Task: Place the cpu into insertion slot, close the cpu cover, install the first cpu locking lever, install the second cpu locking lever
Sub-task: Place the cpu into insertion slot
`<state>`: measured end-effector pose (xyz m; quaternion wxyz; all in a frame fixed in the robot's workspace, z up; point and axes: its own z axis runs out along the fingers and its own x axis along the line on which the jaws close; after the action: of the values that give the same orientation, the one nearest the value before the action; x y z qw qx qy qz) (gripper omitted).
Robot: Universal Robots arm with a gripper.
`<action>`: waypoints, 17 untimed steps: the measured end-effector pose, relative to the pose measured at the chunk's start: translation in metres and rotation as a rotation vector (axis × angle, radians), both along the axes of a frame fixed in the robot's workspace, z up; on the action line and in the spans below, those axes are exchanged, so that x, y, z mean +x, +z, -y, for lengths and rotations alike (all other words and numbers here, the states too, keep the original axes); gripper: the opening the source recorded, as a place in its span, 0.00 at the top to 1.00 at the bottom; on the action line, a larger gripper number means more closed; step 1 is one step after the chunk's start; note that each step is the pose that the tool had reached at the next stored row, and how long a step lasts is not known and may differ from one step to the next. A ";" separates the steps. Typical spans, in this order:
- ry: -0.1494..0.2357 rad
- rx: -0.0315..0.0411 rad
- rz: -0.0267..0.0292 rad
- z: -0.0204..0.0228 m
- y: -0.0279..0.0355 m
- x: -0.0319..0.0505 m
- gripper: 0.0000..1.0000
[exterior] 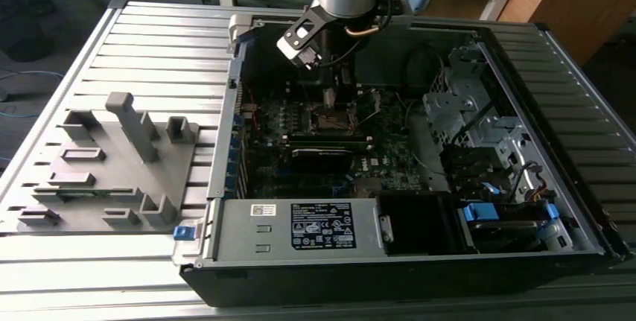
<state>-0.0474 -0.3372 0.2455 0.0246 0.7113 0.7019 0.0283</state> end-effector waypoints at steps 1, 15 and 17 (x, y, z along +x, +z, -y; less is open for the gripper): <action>0.000 0.0000 0.0000 0.0000 0.0000 0.0003 0.46; 0.000 -0.0093 0.0001 0.0000 -0.0001 0.0016 0.46; 0.000 -0.0103 0.0001 -0.0001 -0.0002 0.0026 0.46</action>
<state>-0.0448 -0.3371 0.2453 0.0283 0.7111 0.7020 0.0247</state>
